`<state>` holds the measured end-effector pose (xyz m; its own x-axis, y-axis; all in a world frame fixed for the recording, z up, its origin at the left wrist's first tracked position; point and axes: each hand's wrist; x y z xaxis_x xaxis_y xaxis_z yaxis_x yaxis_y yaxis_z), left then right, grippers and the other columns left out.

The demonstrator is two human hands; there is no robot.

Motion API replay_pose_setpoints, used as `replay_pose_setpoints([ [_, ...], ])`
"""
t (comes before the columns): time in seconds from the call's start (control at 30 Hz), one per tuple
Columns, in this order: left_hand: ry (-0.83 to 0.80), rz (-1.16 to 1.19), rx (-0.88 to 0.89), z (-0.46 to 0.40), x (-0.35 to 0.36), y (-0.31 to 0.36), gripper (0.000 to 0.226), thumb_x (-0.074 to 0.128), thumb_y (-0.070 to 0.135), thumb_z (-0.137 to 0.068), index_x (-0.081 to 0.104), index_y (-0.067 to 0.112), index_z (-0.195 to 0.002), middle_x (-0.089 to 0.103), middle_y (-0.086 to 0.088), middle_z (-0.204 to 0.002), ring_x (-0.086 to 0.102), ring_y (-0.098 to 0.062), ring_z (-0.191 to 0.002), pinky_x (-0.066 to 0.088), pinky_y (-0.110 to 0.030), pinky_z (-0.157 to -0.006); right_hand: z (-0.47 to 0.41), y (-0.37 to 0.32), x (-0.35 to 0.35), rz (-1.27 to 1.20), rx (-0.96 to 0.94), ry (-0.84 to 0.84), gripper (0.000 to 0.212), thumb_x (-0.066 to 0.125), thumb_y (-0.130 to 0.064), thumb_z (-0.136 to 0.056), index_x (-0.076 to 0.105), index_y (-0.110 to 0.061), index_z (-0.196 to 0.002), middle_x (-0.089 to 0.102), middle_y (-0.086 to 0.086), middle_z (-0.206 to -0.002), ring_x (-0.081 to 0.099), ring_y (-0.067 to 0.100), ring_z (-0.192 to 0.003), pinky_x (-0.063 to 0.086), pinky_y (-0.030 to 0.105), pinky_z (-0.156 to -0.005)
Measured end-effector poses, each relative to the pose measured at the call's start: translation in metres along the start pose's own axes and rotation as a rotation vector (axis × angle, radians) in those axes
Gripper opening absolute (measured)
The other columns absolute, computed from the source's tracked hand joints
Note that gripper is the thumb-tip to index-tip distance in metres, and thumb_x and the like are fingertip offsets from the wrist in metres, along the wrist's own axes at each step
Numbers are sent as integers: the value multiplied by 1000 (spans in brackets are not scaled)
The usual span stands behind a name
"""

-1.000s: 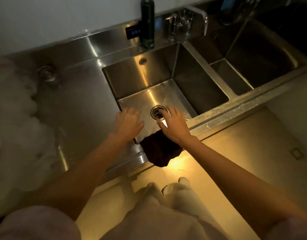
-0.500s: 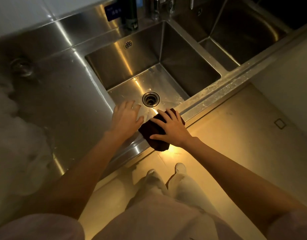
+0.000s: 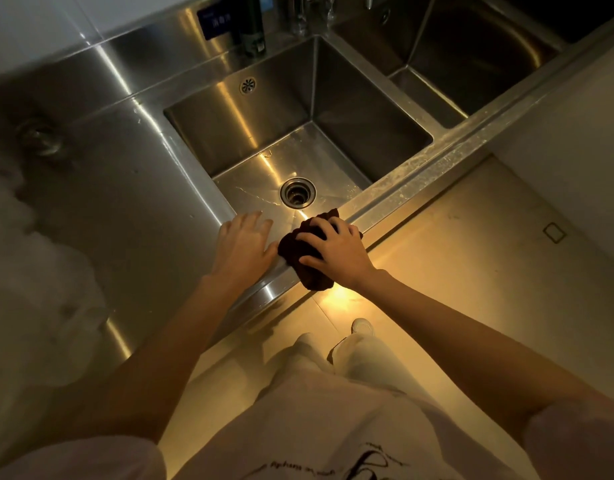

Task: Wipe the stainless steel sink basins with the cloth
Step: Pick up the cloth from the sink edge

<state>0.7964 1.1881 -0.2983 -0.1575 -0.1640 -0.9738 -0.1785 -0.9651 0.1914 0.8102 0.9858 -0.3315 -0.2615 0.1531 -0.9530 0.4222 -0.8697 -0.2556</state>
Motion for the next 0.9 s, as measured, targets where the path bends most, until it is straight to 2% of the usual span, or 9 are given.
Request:
replay_pose_setpoints([
  [0.23, 34, -3, -37, 8, -3, -2, 45, 53, 34, -95, 51, 13, -135, 46, -12, -142, 40, -29, -133, 33, -43, -107, 1, -10, 4, 36, -44, 69, 34, 51, -32, -96, 52, -25, -129, 49, 5, -134, 43, 31, -122, 35, 42, -100],
  [0.43, 52, -22, -52, 12, -11, -3, 46, 53, 34, -95, 50, 14, -136, 47, -11, -142, 40, -28, -133, 33, -44, -106, 4, -19, 7, 85, -65, 127, 38, 63, -15, -90, 54, -16, -127, 54, 12, -128, 52, 33, -114, 44, 41, -94],
  [0.6, 107, -14, -45, 9, -25, -6, 43, 55, 32, -94, 53, 11, -131, 51, -12, -136, 44, -29, -128, 37, -43, -101, 4, -15, -4, 35, -58, 226, 38, 70, -12, -84, 58, -15, -120, 59, 11, -120, 56, 32, -106, 48, 39, -88],
  [0.9, 168, 6, 18, -26, -54, 22, 43, 52, 32, -96, 50, 13, -134, 47, -10, -140, 40, -27, -131, 33, -41, -103, 11, 15, -56, -35, -22, 501, 31, 66, -19, -87, 59, -16, -117, 60, 10, -117, 57, 29, -104, 49, 38, -85],
])
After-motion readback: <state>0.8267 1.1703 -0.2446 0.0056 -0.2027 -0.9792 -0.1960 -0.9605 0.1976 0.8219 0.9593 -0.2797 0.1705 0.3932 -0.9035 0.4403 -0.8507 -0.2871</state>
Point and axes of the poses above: each hand's wrist, its own z-axis away from the middle knuckle, its own x-axis out of the palm, y = z × x
